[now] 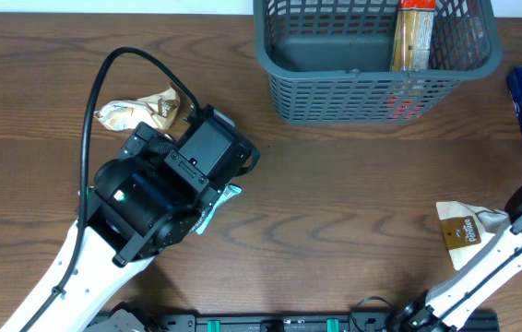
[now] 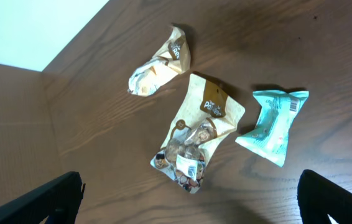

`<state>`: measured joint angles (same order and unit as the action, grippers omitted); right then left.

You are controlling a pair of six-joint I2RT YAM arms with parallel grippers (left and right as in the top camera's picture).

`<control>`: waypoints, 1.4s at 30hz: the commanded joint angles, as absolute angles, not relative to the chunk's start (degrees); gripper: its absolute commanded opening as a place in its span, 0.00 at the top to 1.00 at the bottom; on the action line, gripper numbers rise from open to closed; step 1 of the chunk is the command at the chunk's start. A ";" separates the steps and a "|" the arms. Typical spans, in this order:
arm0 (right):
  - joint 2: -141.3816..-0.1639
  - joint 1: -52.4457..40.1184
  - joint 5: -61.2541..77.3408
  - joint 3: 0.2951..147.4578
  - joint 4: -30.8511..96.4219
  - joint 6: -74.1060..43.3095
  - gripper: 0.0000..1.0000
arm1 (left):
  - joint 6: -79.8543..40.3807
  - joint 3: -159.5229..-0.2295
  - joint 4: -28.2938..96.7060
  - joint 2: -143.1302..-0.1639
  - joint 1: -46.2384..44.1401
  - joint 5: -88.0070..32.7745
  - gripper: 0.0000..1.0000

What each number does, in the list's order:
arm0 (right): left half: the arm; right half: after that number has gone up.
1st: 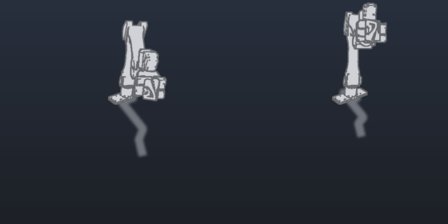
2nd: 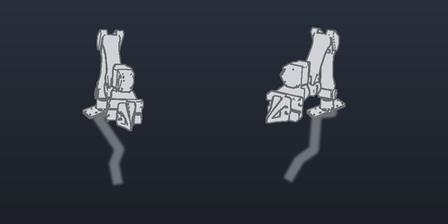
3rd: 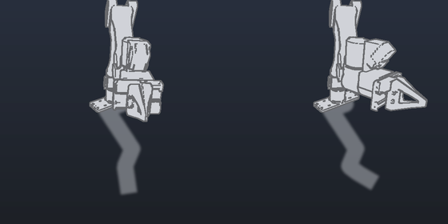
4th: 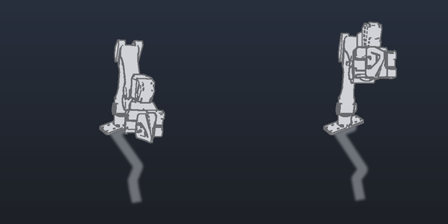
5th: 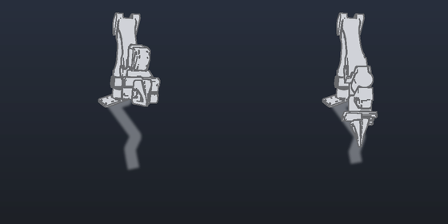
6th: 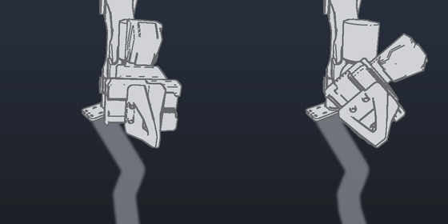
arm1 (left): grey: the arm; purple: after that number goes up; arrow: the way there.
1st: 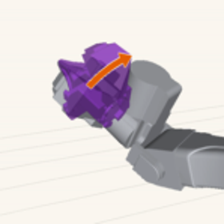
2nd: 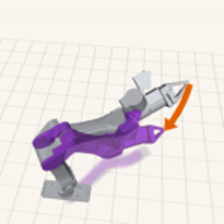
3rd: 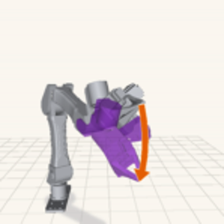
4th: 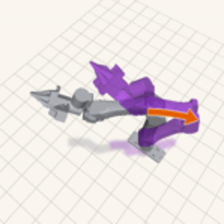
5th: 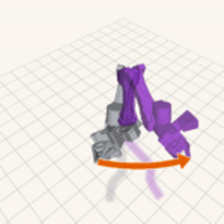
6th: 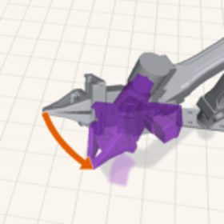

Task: Pack container
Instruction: 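Move the right gripper over the blue tissue multi-pack, then grasp the blue tissue multi-pack with the right gripper and lift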

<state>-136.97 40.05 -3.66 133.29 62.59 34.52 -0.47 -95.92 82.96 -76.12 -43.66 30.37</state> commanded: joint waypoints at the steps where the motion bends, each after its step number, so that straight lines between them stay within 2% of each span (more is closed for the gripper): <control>1: -138.65 39.70 -2.44 133.38 61.14 33.32 0.01 | -3.14 -96.12 83.94 -75.92 -43.42 30.44 0.01; 16: -141.40 41.65 5.10 133.36 58.33 33.01 0.01 | -3.97 -96.12 84.40 -77.47 -43.42 30.41 0.01; 42: -144.51 42.63 4.73 131.55 57.63 31.42 0.01 | -4.80 -96.12 84.40 -77.47 -43.42 30.41 0.01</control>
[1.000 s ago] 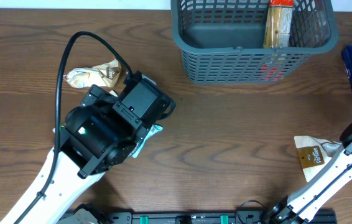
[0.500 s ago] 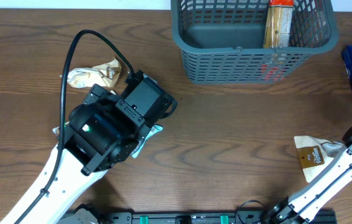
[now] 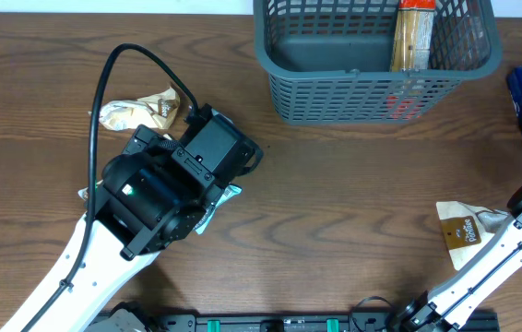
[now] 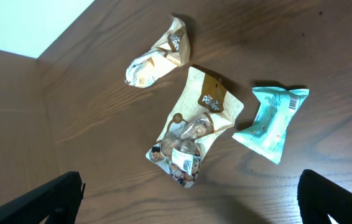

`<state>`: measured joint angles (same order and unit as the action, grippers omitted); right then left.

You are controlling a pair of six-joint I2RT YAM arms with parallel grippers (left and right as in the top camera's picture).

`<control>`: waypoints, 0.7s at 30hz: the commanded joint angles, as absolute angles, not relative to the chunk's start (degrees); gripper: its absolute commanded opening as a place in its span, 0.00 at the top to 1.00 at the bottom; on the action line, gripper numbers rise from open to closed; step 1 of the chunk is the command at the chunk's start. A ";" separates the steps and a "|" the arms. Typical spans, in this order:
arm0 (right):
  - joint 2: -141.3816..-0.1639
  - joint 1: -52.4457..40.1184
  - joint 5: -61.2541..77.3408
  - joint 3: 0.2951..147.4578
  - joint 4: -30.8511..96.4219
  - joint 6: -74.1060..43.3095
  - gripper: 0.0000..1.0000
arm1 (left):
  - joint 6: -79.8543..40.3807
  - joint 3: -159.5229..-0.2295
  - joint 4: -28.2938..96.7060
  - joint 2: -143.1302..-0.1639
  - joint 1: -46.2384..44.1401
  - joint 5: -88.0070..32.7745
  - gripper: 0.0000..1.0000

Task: Pack container
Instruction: 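Grasp the blue tissue multi-pack with the right gripper and lift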

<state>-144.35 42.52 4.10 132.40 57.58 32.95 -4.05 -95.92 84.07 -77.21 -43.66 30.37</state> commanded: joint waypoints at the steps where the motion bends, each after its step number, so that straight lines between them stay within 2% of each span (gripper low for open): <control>1: -144.51 42.63 4.75 131.55 57.60 31.27 0.01 | -4.80 -96.12 84.40 -77.47 -43.42 30.41 0.01; 21: -145.45 42.89 4.73 127.02 56.73 29.17 0.01 | -4.78 -96.12 84.40 -77.47 -43.42 30.44 0.02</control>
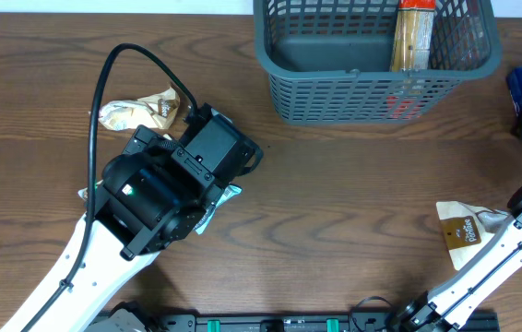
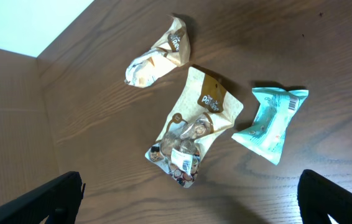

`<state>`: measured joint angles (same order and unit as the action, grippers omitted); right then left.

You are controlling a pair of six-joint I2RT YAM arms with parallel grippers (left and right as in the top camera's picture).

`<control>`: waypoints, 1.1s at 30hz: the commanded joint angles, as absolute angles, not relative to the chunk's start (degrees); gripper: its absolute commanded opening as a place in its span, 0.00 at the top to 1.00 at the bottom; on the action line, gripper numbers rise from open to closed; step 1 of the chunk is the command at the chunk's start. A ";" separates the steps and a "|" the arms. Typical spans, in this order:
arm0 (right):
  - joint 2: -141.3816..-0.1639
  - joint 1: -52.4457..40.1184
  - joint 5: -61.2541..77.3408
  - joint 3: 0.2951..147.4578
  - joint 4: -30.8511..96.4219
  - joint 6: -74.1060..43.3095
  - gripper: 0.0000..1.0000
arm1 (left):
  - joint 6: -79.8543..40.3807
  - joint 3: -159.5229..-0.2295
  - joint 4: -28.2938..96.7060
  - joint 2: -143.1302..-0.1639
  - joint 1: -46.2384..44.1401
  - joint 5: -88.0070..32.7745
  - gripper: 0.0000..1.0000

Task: Pack container
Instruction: 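Grasp the blue tissue multi-pack with the right gripper and lift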

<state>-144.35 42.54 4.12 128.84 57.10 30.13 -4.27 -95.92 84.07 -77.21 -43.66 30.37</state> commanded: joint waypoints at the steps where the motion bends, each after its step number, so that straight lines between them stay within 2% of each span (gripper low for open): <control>1: -145.45 42.94 4.71 126.56 56.53 29.17 0.01 | -4.80 -96.12 84.40 -77.47 -43.42 30.44 0.01; 7: -145.45 43.03 4.73 125.08 55.27 29.12 0.01 | -4.78 -96.12 84.40 -77.47 -43.42 30.44 0.01; 9: -145.45 43.09 4.75 125.08 55.07 28.95 0.06 | -4.78 -96.12 84.40 -77.47 -43.42 30.44 0.01; 10: -145.45 43.11 4.75 125.08 54.98 28.73 0.14 | -4.78 -96.12 84.40 -77.47 -43.42 30.44 0.02; 11: -145.45 43.11 4.73 125.08 54.76 28.18 0.48 | -4.78 -96.12 84.40 -77.47 -43.42 30.44 0.01; 12: -145.45 43.11 4.49 125.08 54.39 26.87 0.62 | -4.78 -96.12 84.40 -77.47 -43.42 30.44 0.01; 13: -145.45 43.09 4.51 125.08 54.15 25.96 0.71 | -4.78 -96.12 84.40 -77.47 -43.42 30.44 0.01; 15: -145.43 43.09 4.51 125.14 53.56 23.88 0.81 | -4.78 -96.12 84.40 -77.47 -43.42 30.44 0.02; 17: -145.40 43.03 4.51 125.29 53.28 21.54 0.99 | -4.78 -96.12 84.40 -77.47 -43.42 30.44 0.01; 25: -144.97 42.70 6.92 130.78 54.96 11.68 0.98 | -4.78 -96.12 84.38 -77.47 -43.42 30.44 0.01; 33: -144.64 40.56 14.00 151.92 65.49 10.13 0.99 | -4.80 -96.12 84.38 -77.47 -43.42 30.44 0.02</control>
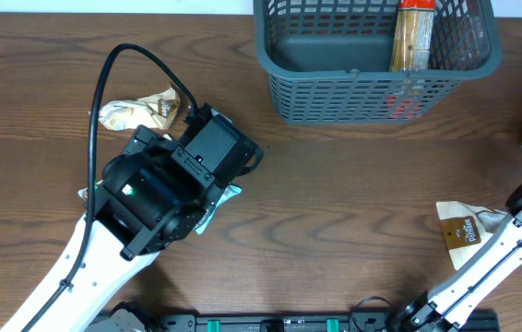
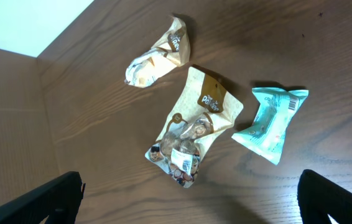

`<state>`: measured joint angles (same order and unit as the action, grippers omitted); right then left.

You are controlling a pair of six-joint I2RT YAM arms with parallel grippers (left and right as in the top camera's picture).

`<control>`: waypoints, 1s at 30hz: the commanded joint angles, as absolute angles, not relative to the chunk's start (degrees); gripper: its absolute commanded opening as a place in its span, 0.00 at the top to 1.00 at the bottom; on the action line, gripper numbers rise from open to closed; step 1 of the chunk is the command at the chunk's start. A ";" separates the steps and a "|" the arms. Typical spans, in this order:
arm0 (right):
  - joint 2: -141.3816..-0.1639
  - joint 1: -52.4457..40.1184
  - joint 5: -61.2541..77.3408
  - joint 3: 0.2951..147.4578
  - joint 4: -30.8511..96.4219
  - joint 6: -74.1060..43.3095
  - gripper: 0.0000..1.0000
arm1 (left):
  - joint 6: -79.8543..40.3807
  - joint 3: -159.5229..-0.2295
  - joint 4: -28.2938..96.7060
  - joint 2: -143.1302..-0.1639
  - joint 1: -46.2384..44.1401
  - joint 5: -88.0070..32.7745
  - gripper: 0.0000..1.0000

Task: Pack container
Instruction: 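Grasp the blue tissue multi-pack with the right gripper and lift, then carry the tissue pack with the right gripper into the grey basket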

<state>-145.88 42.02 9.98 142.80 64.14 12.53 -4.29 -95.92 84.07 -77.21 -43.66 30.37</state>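
The grey basket (image 1: 372, 92) stands at the back, with a tan packet (image 1: 415, 35) upright inside it. My left gripper (image 2: 191, 202) hangs open high above three packets: a flat beige pouch (image 2: 194, 130), a crumpled beige pouch (image 2: 157, 59) and a teal packet (image 2: 270, 123). Its fingertips (image 2: 51, 199) touch none of them. In the overhead view the left wrist covers most of them; the crumpled pouch (image 1: 141, 111) shows. At the right edge only a blurred blue and pink scrap shows, and my right gripper cannot be made out there.
Another beige pouch (image 1: 464, 231) lies at the front right, beside the white right arm link (image 1: 482, 267). Something red (image 1: 404, 106) shows through the basket's front wall. A black cable (image 1: 104, 83) loops from the left wrist. The table's far left edge (image 2: 70, 37) is in view.
The blue package that lay at the table's right edge has left its spot; only a blurred bit of it shows at the frame's edge. The left arm and its three packets are unchanged.
The blue package lay at the right edge with something dark of the right arm over it, and the left gripper hung open over the three packets. The left wrist then shifted slightly. The dark part moved along the package; now the package is nearly gone from view.
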 commanded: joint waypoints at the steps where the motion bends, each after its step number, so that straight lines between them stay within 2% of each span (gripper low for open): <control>1: -144.62 40.23 14.00 155.09 66.87 10.11 0.99 | -4.80 -96.12 84.38 -77.47 -43.42 30.44 0.01; 6: -143.50 38.17 14.85 170.10 72.18 7.20 0.98 | -4.80 -96.12 84.38 -77.47 -43.42 30.44 0.01; 11: -140.25 36.16 23.77 178.10 73.30 6.42 0.99 | -4.80 -96.12 84.38 -77.47 -43.42 30.44 0.01; 24: -127.70 24.77 25.08 179.67 72.29 6.02 0.98 | -4.80 -96.12 84.38 -77.47 -43.42 30.41 0.01; 30: -126.78 17.45 15.66 178.91 72.71 6.02 0.99 | -4.80 -96.12 84.38 -77.47 -43.42 30.41 0.01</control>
